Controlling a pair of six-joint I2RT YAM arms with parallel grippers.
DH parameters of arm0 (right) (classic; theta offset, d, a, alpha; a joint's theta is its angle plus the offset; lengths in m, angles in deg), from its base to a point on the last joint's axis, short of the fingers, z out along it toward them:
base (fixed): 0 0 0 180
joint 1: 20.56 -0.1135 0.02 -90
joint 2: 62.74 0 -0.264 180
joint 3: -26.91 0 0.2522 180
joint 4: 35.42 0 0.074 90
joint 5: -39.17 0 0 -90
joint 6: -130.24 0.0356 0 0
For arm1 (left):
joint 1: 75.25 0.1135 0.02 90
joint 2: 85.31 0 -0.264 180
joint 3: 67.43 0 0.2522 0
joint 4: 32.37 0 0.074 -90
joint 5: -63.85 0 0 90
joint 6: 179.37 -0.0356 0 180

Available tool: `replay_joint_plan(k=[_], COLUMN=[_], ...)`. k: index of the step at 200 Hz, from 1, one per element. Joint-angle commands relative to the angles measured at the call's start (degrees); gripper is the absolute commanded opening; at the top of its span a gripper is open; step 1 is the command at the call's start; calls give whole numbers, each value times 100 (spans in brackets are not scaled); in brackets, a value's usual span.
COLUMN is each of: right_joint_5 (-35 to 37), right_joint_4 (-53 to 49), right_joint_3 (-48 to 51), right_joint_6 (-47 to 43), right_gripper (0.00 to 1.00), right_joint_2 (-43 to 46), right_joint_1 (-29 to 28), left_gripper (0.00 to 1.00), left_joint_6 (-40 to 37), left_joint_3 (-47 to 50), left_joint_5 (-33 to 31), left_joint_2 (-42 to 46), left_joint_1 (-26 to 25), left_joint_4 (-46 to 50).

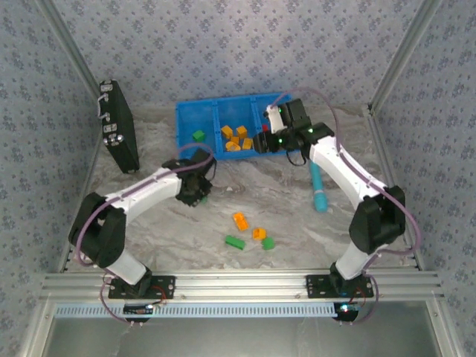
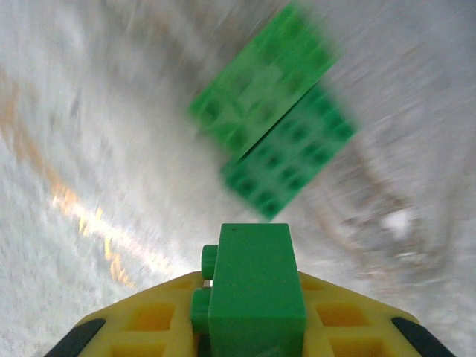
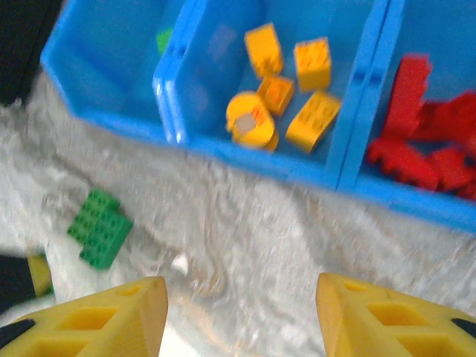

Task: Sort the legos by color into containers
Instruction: Place the lego in the container.

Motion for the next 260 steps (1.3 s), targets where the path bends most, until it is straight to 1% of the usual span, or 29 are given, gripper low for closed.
replay_joint_plan(k=[1,13,24,47,71,103,142,183,201,215,237,260], right_joint_5=[202,299,428,584,737,891,1068,1104,1174,1188,1218,1219], right_joint_4=[-369,-433,-460,-408,-328,-228,-252,-190,-266,-345,-421,-369], right_joint_3=[569,857,1130,1569,1911,2088,2149,2213,2189,2189,2235,2310], right_joint_6=[231,344,488,867,1227,1549,1740,1897,1902,1893,1901,1961], right_gripper=[57,58,58,59,59,59,61,62,63,64,64,65], right_joint_2=[416,576,721,954,1017,1000,885,769,721,700,700,658], right_joint_1=[-424,-665,-919,-1344,-1668,-2015,-2296,-2484,-2552,-2565,-2632,-2677], left_gripper=[9,8,8,8,8,8,7,8,11,19,25,30], left_joint_6=[-1593,-2110,-2427,-2988,-3268,-3495,-3527,-3518,-3510,-3483,-3452,-3472], left_joint_3=[-932,-1424,-1789,-2566,-3426,-4157,-4510,-4658,-4823,-4842,-4863,-4914], left_joint_5=[-560,-628,-655,-768,-759,-594,-376,-336,-319,-324,-311,-297], left_joint_2=[68,-154,-353,-901,-1664,-2607,-3253,-3578,-3685,-3739,-3804,-3839], left_joint_1=[376,616,801,990,1096,1245,1371,1424,1432,1435,1450,1451], left_joint_4=[267,234,100,-144,-22,70,55,73,109,120,118,120])
